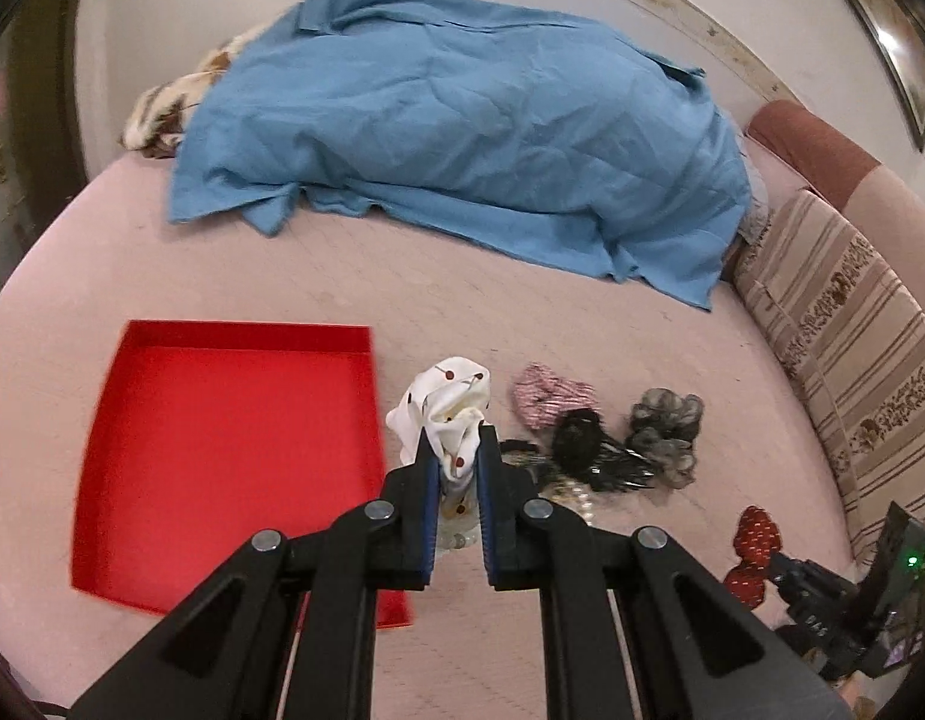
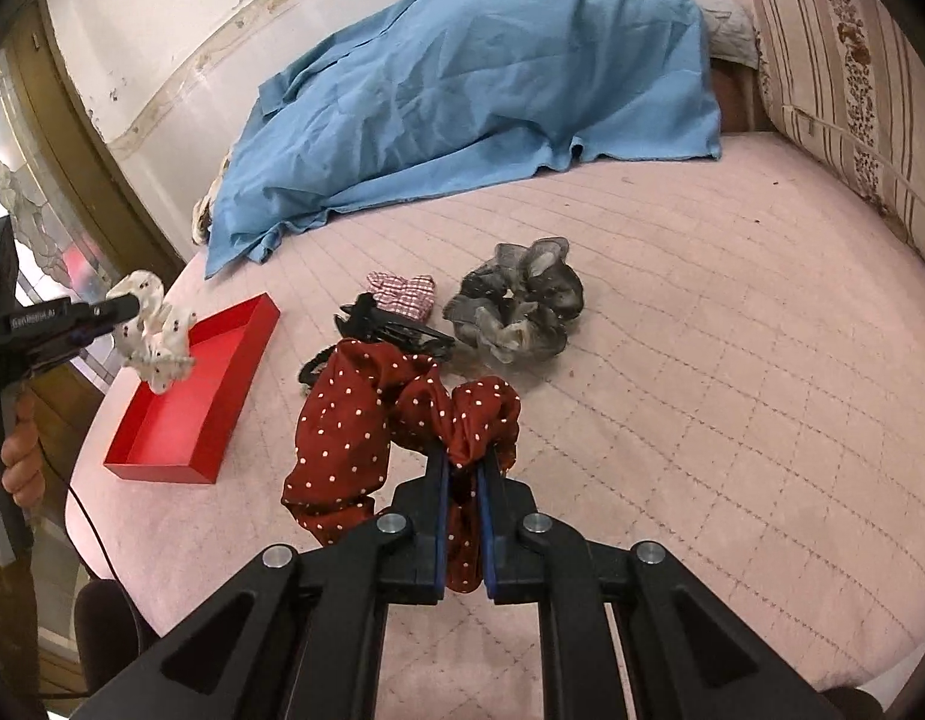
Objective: Organize jewelry
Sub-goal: 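Carry both scrunchies over the red tray and release them inside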
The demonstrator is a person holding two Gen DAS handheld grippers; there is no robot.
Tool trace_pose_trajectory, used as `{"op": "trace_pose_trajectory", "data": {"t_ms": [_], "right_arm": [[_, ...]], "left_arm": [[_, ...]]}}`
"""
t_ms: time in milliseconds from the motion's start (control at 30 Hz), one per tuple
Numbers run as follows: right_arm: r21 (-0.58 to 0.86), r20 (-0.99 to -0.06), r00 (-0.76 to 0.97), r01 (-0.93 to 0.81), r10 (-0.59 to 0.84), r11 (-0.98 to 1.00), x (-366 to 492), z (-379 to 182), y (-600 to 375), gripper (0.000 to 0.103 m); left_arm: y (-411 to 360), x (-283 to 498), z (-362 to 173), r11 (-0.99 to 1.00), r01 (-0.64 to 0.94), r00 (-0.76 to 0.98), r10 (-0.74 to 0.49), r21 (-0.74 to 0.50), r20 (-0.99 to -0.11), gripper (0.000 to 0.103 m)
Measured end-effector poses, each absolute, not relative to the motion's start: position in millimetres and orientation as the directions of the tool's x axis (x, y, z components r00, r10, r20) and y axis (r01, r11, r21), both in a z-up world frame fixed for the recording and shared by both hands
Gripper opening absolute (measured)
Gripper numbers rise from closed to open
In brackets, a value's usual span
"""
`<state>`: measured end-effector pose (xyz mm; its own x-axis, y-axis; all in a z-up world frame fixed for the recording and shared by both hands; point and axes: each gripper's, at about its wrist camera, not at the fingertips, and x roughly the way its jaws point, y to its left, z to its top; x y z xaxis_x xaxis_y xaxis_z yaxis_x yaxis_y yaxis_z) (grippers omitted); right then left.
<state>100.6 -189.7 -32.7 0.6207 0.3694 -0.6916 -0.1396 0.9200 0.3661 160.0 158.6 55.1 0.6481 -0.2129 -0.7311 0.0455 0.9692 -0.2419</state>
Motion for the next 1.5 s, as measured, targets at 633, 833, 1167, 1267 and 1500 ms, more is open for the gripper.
{"op": "trace_pose_trajectory", "data": {"t_ms": [633,833,1167,1267,1500], "right_arm": [[0.335,-0.692,0.497,-0.421,0.523,0.843,166.9,2.8,-5.4,0.009],[0.334,-0.705,0.471,-0.438,0.53,0.835,218.7,-2.0,47.8,0.009],[0.304,-0.745,0.424,-0.472,0.515,0.828,283.1,-29.2,123.6,0.011],[0.29,-0.762,0.407,-0.48,0.503,0.828,289.7,-40.5,136.5,0.011],[0.291,-0.778,0.391,-0.468,0.491,0.834,296.0,-56.4,141.6,0.012]], "left_arm": [[274.7,205.9,15.0,0.951,-0.144,0.688,-0.103,-0.275,-0.718,0.011],[311.7,235.1,-9.5,0.936,-0.217,0.671,-0.063,-0.276,-0.739,0.011],[343.2,258.3,-35.2,0.925,-0.294,0.643,0.006,-0.24,-0.765,0.011],[344.0,260.1,-36.9,0.927,-0.293,0.643,0.009,-0.235,-0.766,0.013],[350.9,251.6,-25.1,0.908,-0.289,0.684,-0.025,-0.303,-0.729,0.034]]}}
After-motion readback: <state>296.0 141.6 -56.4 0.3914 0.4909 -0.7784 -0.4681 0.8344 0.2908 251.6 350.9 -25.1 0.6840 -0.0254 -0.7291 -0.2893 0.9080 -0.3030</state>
